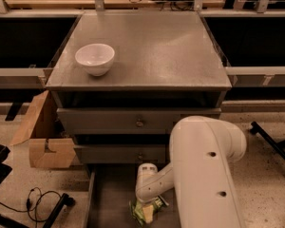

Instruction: Pick green jalapeno chip bag from bottom drawer and place on counter

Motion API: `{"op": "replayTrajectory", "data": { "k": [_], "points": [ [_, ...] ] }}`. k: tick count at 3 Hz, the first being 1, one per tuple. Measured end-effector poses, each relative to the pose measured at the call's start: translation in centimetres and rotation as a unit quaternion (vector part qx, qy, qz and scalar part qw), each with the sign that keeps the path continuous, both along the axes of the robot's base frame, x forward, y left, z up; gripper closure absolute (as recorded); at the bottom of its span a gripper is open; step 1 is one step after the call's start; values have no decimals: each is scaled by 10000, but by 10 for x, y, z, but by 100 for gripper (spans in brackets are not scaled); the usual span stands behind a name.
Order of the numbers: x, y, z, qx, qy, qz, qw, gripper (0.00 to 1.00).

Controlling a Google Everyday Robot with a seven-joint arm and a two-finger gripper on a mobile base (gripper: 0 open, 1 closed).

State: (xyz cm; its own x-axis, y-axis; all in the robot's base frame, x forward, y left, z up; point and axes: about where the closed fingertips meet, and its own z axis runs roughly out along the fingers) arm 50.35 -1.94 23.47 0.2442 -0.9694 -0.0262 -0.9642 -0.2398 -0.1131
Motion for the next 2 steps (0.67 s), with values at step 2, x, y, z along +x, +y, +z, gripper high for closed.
{"op": "replayTrajectory", "data": {
  "k": [2],
  "points": [
    [17,3,-76,52,301,753,9967,12]
  ]
}}
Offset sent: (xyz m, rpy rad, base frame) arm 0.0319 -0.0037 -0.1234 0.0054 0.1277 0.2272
